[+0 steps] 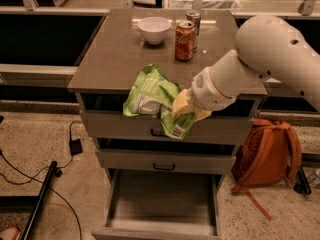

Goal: Place green rice chip bag into bottom drawer

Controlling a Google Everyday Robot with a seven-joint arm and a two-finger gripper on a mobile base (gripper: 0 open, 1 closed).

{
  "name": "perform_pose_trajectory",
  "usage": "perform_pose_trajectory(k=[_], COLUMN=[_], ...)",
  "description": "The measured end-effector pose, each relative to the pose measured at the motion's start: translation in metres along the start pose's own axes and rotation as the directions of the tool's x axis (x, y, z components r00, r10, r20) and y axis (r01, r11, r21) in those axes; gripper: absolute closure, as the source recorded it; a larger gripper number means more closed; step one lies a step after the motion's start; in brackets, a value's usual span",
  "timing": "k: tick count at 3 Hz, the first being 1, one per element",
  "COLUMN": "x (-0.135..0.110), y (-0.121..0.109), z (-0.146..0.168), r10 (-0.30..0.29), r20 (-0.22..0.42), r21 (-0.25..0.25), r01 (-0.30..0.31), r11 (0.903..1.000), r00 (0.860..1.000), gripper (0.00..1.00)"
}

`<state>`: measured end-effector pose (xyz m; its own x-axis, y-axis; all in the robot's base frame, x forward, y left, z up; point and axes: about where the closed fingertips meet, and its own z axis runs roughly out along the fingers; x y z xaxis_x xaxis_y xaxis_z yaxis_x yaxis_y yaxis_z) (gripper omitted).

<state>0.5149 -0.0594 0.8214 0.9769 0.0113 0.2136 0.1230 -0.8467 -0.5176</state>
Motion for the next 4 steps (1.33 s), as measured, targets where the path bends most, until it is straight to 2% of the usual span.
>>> perform_pose_trajectory(k=[1, 2, 3, 4], x=[-0.011, -0.068, -0.082, -0.083], y=[0.006, 0.021, 0.023, 0.028], z=[0.020, 0.075, 0.085, 0.092], r10=[-0.084, -0.260, -0.342, -0.328], r20=[0.019, 0.151, 0.175, 0.204], r21=[0.031, 0.087, 0.105, 0.063], r01=[0.083, 0.249, 0.328, 0.322], r11=[0.9961, 0.9646, 0.9388, 0.9446], r00=[0.996, 0.954, 0.923, 0.922], gripper=[1.00, 1.00, 1.00, 1.00])
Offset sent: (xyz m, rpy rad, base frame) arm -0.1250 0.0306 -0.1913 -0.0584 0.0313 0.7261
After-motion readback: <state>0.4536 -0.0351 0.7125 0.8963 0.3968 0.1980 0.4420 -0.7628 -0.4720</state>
